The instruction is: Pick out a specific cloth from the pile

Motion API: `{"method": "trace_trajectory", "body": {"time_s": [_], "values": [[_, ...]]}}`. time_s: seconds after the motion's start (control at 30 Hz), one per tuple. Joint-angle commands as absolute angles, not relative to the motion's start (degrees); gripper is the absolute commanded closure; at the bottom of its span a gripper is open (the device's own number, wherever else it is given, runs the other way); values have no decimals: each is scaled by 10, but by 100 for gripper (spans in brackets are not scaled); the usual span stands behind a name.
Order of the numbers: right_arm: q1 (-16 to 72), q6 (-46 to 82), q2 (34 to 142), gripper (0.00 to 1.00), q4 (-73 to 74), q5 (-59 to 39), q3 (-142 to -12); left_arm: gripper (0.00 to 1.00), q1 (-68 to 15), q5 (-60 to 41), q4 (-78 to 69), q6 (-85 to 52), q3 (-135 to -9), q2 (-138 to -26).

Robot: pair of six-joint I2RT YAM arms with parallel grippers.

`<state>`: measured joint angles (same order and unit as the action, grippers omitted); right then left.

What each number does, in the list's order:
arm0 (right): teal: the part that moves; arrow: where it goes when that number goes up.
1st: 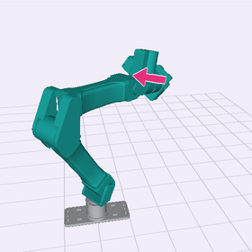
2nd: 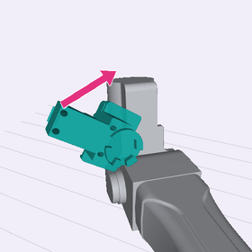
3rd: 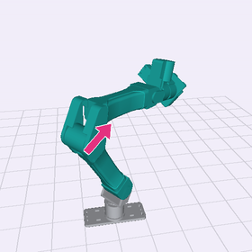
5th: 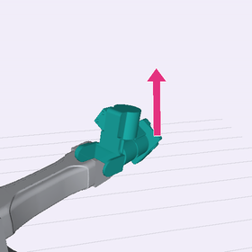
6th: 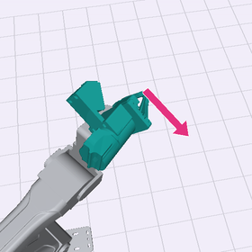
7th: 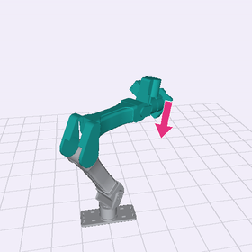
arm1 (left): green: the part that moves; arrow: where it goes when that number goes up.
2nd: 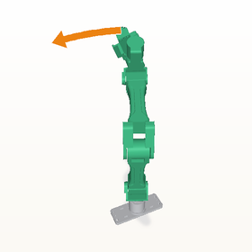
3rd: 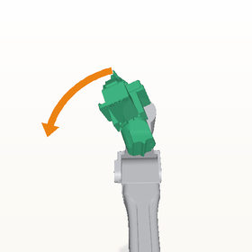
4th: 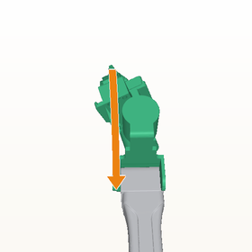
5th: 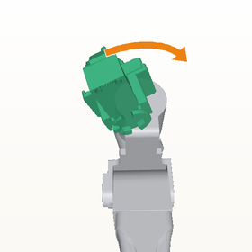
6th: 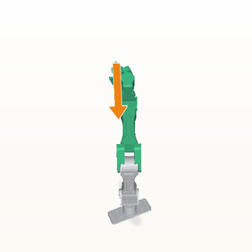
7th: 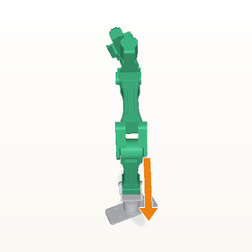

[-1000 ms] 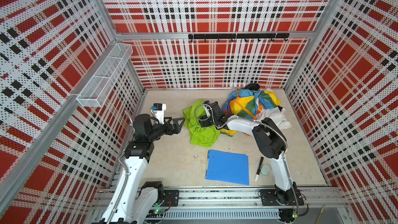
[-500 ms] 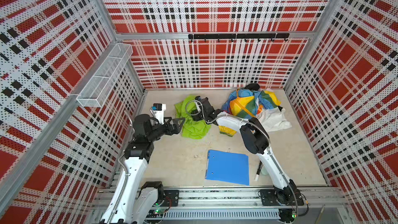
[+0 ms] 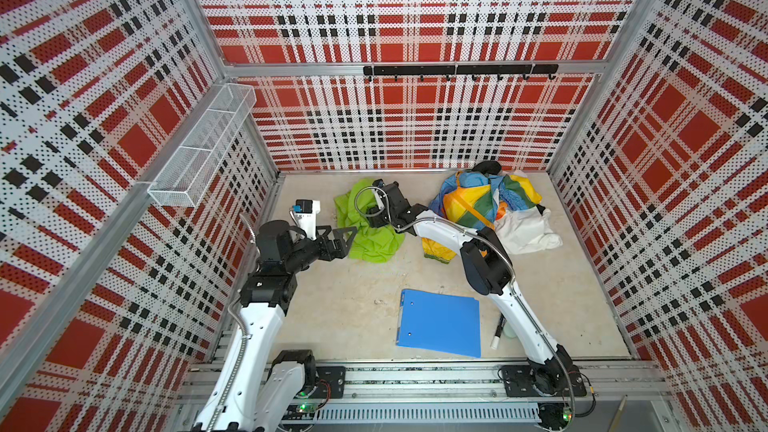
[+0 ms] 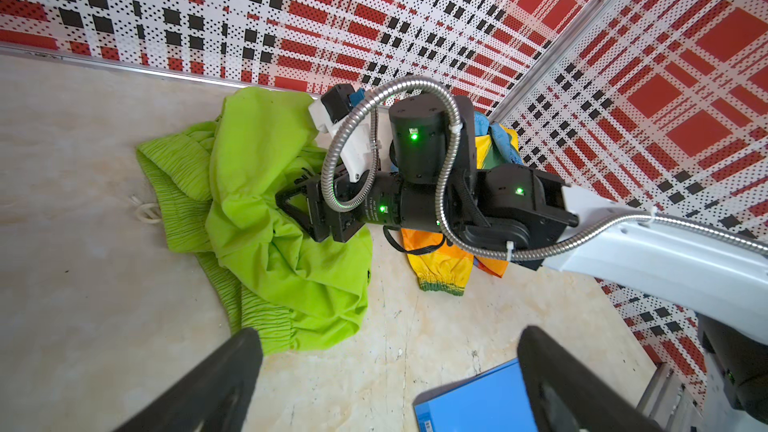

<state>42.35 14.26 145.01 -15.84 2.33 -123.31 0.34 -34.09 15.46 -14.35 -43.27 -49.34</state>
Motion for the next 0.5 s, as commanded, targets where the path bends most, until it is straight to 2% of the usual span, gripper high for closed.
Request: {"method": "trace_trajectory", "body": {"time_s": [0.0, 0.47], "values": [[423, 130, 1417, 31, -145, 20, -1227, 1, 6, -339, 145, -144, -435, -484], [424, 110, 1226, 29, -59, 10, -1001, 1, 6, -337, 142, -142, -435, -483]]}}
